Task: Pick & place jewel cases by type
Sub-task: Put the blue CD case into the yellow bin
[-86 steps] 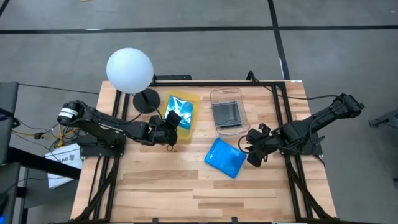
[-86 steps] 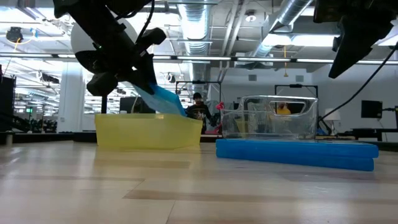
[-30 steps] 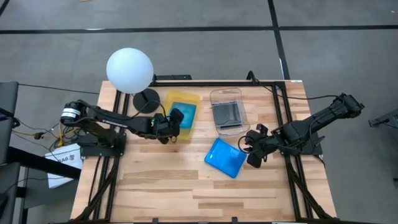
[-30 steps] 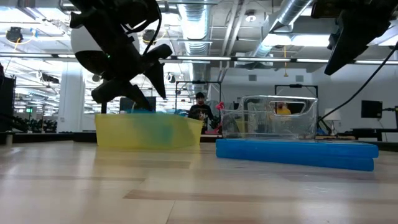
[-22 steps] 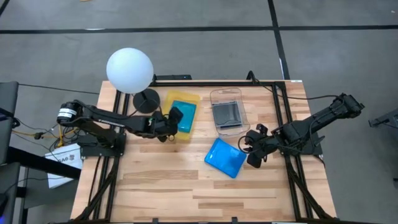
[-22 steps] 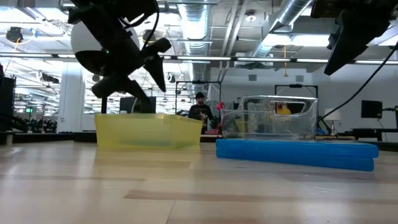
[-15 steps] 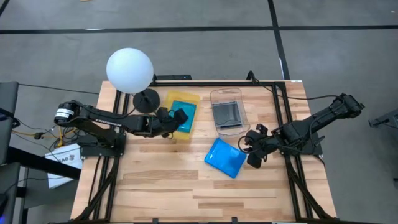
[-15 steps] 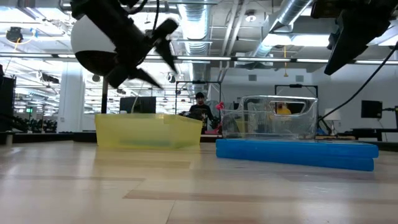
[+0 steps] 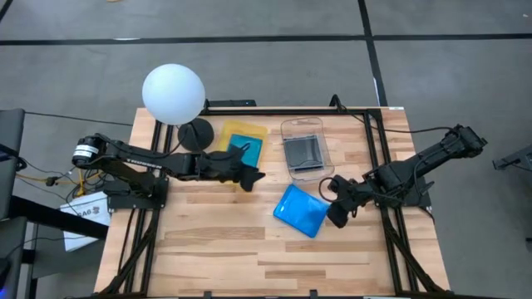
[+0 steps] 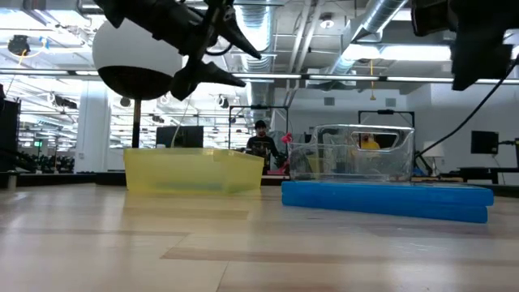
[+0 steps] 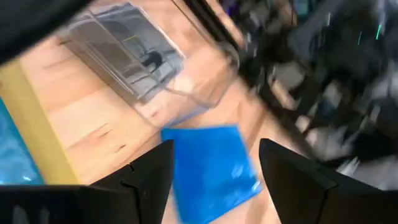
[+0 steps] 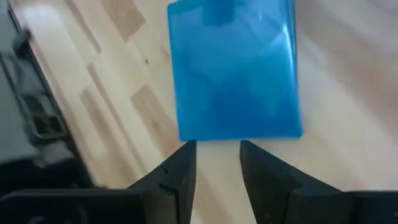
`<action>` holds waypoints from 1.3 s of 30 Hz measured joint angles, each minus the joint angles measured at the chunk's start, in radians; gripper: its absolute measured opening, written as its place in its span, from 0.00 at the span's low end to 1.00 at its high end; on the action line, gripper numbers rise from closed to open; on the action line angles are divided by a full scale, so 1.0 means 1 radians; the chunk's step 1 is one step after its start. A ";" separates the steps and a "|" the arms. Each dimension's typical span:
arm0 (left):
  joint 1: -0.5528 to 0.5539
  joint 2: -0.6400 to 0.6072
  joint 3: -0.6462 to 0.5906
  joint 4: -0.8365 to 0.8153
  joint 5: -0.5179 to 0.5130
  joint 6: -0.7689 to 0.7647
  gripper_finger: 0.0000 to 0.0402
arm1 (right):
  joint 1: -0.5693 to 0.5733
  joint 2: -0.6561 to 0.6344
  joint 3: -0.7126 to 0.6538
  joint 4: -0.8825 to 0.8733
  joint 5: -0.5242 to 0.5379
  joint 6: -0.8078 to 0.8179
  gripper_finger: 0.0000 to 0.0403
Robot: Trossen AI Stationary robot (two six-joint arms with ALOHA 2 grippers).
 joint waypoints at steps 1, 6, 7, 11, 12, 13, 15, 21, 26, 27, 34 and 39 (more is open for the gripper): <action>0.000 0.000 0.000 -0.012 0.017 0.051 0.56 | -0.003 -0.002 0.000 0.000 -0.013 0.060 0.29; 0.000 0.000 0.000 -0.054 0.070 0.305 0.56 | -0.031 -0.008 0.017 -0.011 -0.033 0.331 0.29; -0.001 0.000 0.000 -0.064 0.071 0.341 0.56 | -0.035 -0.012 0.027 -0.009 -0.014 0.368 0.29; 0.000 0.000 0.000 -0.073 0.095 0.437 0.56 | -0.057 -0.036 0.063 -0.011 0.099 0.501 0.29; 0.000 0.000 0.000 -0.069 0.103 0.461 0.56 | -0.063 -0.042 0.070 -0.029 0.123 0.533 0.29; 0.000 0.000 0.000 -0.066 0.111 0.481 0.56 | -0.069 -0.047 0.078 -0.050 0.142 0.568 0.29; 0.000 0.000 0.000 -0.062 0.125 0.513 0.56 | -0.082 -0.054 0.093 -0.092 0.153 0.632 0.29; 0.000 0.000 0.000 -0.064 0.199 0.577 0.56 | -0.118 -0.056 0.105 -0.189 0.149 0.760 0.29; -0.001 -0.005 -0.034 -0.036 0.227 0.590 0.56 | -0.154 -0.048 0.105 -0.183 0.136 0.772 0.29; -0.001 -0.008 -0.053 -0.015 0.227 0.590 0.56 | -0.159 -0.048 0.105 -0.183 0.136 0.772 0.29; -0.001 -0.055 -0.225 0.167 0.229 0.506 0.56 | -0.184 -0.049 0.105 -0.179 0.135 0.773 0.29; -0.001 -0.100 -0.303 0.215 0.230 0.485 0.56 | -0.189 -0.038 0.105 -0.179 0.135 0.778 0.29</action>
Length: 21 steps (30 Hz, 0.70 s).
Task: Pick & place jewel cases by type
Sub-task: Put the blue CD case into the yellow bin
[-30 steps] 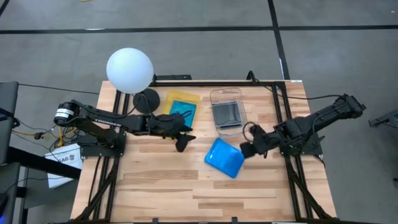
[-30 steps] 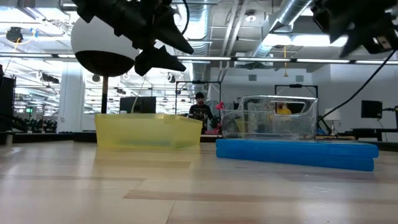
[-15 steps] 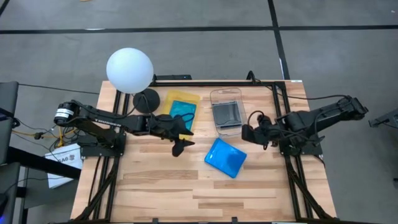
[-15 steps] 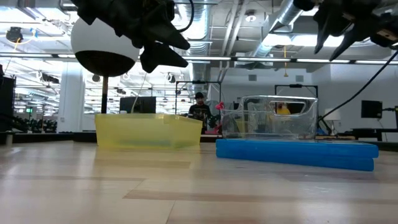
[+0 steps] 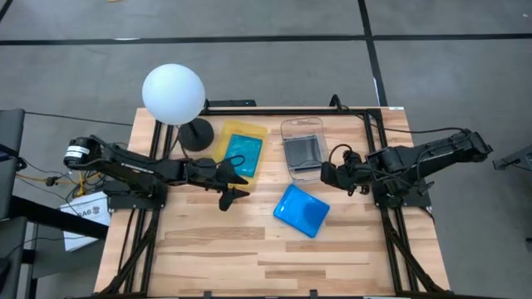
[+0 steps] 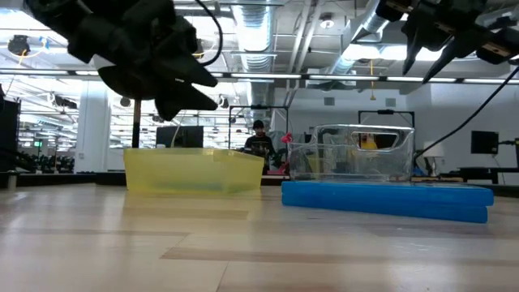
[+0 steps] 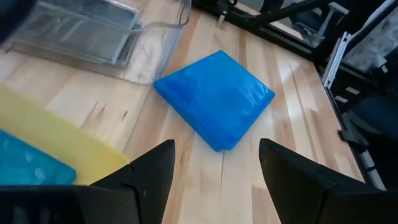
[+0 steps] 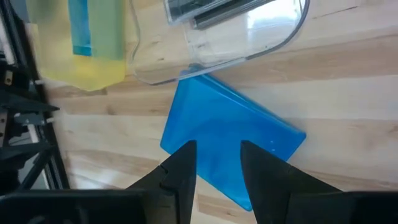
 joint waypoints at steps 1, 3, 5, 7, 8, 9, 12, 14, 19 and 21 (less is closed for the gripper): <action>0.000 -0.006 -0.008 -0.001 0.005 -0.003 0.56 | 0.000 0.004 0.000 0.001 -0.003 0.001 0.29; 0.000 -0.018 -0.021 -0.014 0.018 -0.008 0.56 | 0.000 0.013 0.001 0.005 -0.012 0.002 0.29; -0.001 -0.029 -0.034 -0.012 0.032 -0.022 0.56 | 0.000 0.032 0.001 0.009 -0.045 0.001 0.29; -0.004 -0.029 -0.043 0.000 0.042 -0.037 0.56 | 0.000 0.052 0.000 0.016 -0.076 -0.010 0.29; -0.006 -0.029 -0.048 -0.003 0.043 -0.043 0.56 | 0.002 0.061 0.000 0.023 -0.087 -0.022 0.29; -0.011 -0.028 -0.051 -0.005 0.043 -0.047 0.56 | 0.004 0.070 0.000 0.029 -0.095 -0.030 0.29; -0.031 -0.028 -0.059 0.002 0.044 -0.059 0.56 | 0.014 0.096 0.000 0.050 -0.098 -0.062 0.29; -0.044 -0.028 -0.059 0.002 0.046 -0.061 0.56 | 0.020 0.109 0.000 0.062 -0.102 -0.083 0.29; -0.058 -0.028 -0.059 0.000 0.046 -0.093 0.56 | 0.050 0.138 0.000 0.071 -0.105 -0.155 0.29; -0.058 -0.028 -0.059 -0.006 0.046 -0.130 0.56 | 0.067 0.138 0.000 0.068 -0.104 -0.196 0.29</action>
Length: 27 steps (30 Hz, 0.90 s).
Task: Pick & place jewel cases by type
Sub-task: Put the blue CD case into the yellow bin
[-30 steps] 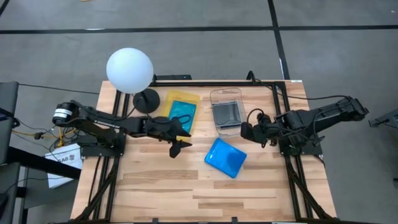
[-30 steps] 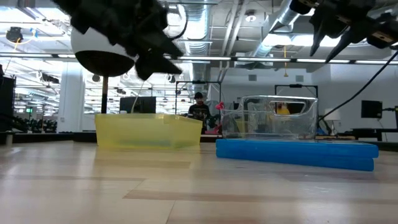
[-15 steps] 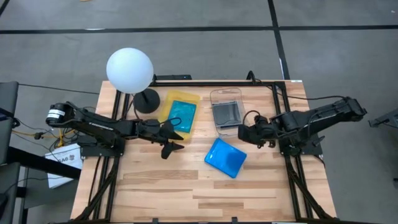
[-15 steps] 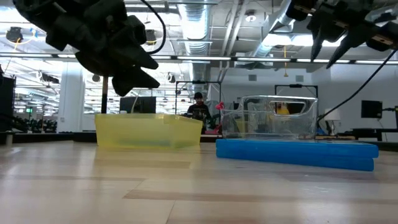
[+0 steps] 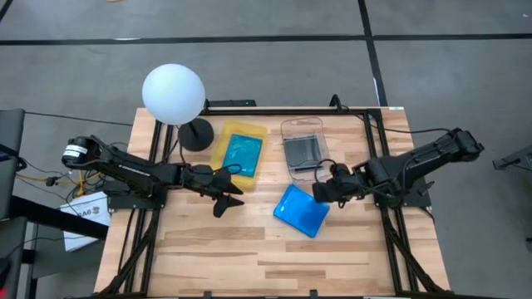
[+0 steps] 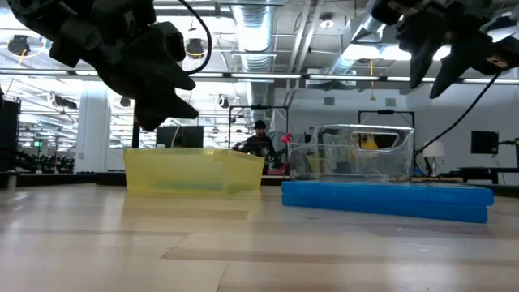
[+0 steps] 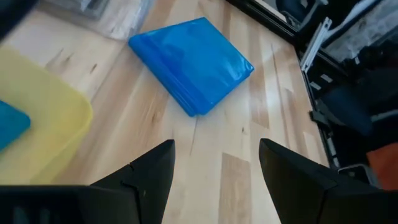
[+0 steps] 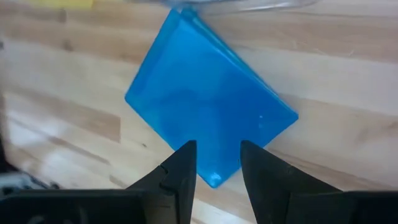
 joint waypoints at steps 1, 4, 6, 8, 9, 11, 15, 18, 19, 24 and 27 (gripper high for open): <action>0.000 0.000 0.000 -0.002 0.000 -0.024 0.56 | 0.008 0.000 0.000 0.000 0.001 -0.024 0.29; 0.000 0.001 0.004 -0.006 0.006 -0.109 0.56 | 0.028 0.000 0.000 -0.001 0.013 -0.103 0.29; 0.000 0.003 0.013 -0.010 0.012 -0.161 0.56 | 0.044 0.000 0.000 -0.001 0.026 -0.162 0.29; -0.003 0.003 0.030 -0.011 0.012 -0.201 0.56 | 0.064 0.000 0.000 -0.001 0.029 -0.224 0.29; -0.003 0.003 0.041 -0.011 0.010 -0.222 0.56 | 0.073 0.001 0.000 -0.001 0.031 -0.253 0.29; -0.005 0.003 0.072 -0.026 -0.007 -0.243 0.56 | 0.094 0.015 0.000 0.002 0.038 -0.300 0.29; -0.017 0.003 0.195 -0.194 -0.099 -0.223 0.56 | 0.145 0.047 0.001 0.015 0.048 -0.380 0.29; -0.023 0.018 0.304 -0.349 -0.178 -0.158 0.56 | 0.180 0.086 -0.001 0.014 0.069 -0.435 0.29; -0.023 0.023 0.336 -0.393 -0.203 -0.140 0.56 | 0.183 0.101 0.001 0.022 0.082 -0.442 0.29; -0.022 0.046 0.433 -0.486 -0.307 -0.099 0.56 | 0.170 0.180 0.000 0.048 0.135 -0.515 0.29; -0.022 0.058 0.465 -0.475 -0.322 -0.100 0.56 | 0.152 0.239 0.000 0.071 0.132 -0.577 0.29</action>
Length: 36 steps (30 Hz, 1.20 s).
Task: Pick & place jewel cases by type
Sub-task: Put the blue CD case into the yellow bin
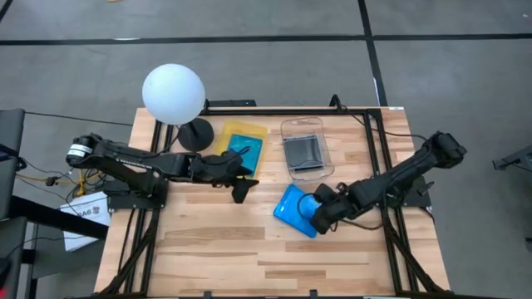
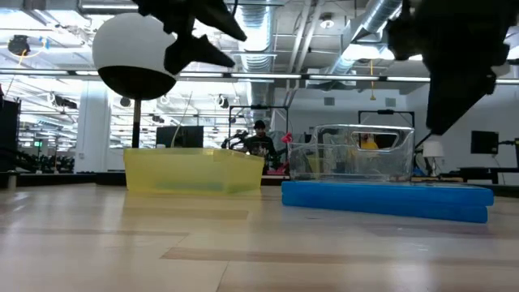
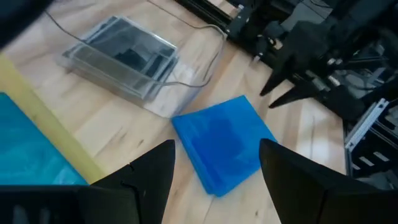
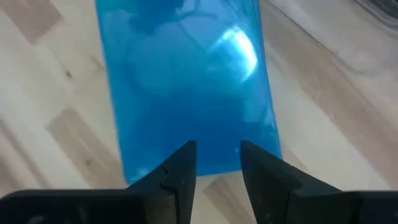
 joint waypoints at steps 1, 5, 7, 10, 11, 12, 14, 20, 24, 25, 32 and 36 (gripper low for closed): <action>0.000 0.004 0.004 -0.003 0.000 -0.005 0.56 | -0.008 0.022 0.000 0.020 0.000 -0.017 0.29; -0.002 0.019 0.009 -0.003 0.023 -0.053 0.56 | -0.028 0.081 0.001 0.066 -0.016 -0.063 0.29; -0.003 0.031 0.009 -0.006 0.052 -0.083 0.56 | -0.032 0.097 0.000 0.054 -0.019 -0.066 0.29; -0.014 0.076 0.008 0.000 0.088 -0.128 0.56 | -0.047 0.121 0.001 0.087 -0.019 -0.065 0.29; -0.015 0.099 0.007 0.010 0.102 -0.146 0.56 | -0.051 0.126 0.000 0.079 -0.022 -0.065 0.29; -0.021 0.125 0.010 0.035 0.115 -0.166 0.56 | -0.055 0.133 0.000 0.091 -0.022 -0.065 0.29; -0.031 0.162 0.009 0.024 0.120 -0.202 0.56 | -0.062 0.139 -0.002 0.103 -0.023 -0.068 0.29; -0.051 0.261 0.018 0.097 0.112 -0.278 0.56 | -0.080 0.217 -0.004 0.188 -0.049 -0.154 0.29; -0.058 0.283 0.017 0.109 0.104 -0.314 0.56 | -0.077 0.263 0.003 0.279 -0.085 -0.216 0.29; -0.058 0.283 0.016 0.094 0.104 -0.317 0.56 | -0.073 0.276 0.008 0.296 -0.092 -0.230 0.29; -0.061 0.315 0.016 0.099 0.128 -0.381 0.56 | -0.018 0.294 0.044 0.328 -0.124 -0.363 0.29; -0.077 0.323 0.015 0.095 0.170 -0.406 0.56 | -0.002 0.293 0.044 0.326 -0.127 -0.403 0.29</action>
